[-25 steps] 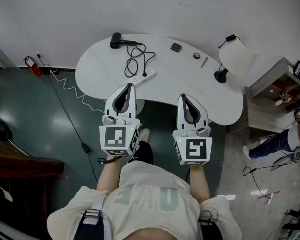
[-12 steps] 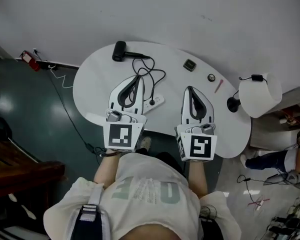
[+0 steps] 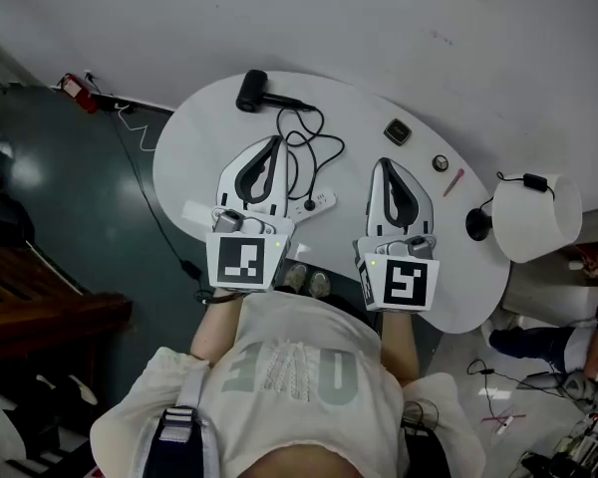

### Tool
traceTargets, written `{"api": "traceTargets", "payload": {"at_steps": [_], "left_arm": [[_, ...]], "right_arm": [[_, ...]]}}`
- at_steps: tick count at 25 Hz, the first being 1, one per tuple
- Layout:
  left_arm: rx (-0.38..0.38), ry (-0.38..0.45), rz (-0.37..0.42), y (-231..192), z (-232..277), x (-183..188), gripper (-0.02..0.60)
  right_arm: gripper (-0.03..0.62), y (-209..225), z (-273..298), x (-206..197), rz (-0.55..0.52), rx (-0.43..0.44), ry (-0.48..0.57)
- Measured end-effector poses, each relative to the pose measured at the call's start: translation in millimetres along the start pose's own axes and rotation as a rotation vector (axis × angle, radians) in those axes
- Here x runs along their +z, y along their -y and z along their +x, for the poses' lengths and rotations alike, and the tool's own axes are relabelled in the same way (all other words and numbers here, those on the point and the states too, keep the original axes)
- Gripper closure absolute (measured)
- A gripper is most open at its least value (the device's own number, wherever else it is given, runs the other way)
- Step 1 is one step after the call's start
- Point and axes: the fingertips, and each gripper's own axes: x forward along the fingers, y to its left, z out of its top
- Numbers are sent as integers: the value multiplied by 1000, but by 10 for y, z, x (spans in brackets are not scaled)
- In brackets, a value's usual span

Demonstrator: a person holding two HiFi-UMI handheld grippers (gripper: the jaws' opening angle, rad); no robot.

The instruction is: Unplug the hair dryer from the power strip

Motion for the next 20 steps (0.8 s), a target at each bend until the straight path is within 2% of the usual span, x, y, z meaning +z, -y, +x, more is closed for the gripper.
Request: {"api": "traceTargets", "payload": {"at_steps": [3, 5, 6, 7, 11, 12, 16, 20], "left_arm": [[14, -18, -1, -24, 2, -26, 575], [-21, -62, -11, -8, 25, -114, 575], [-62, -95, -17, 23, 48, -184, 542], [-111, -134, -17, 64, 64, -274, 478], [-317, -382, 32, 244, -15, -964, 460], [-360, -454, 36, 282, -60, -1187, 425], [-458, -701, 78, 399, -323, -2004, 396], [-579, -928, 196, 580, -569, -2698, 337]], "right_arm": [[591, 2, 58, -33, 16, 25, -3], [591, 5, 93, -36, 25, 39, 0], [591, 11, 113, -35, 26, 44, 2], [591, 11, 129, -40, 29, 49, 3], [591, -53, 157, -102, 40, 78, -12], [591, -75, 160, -117, 38, 84, -18], [591, -172, 158, -207, 42, 115, -47], [591, -212, 174, -309, 29, 142, -76]]}}
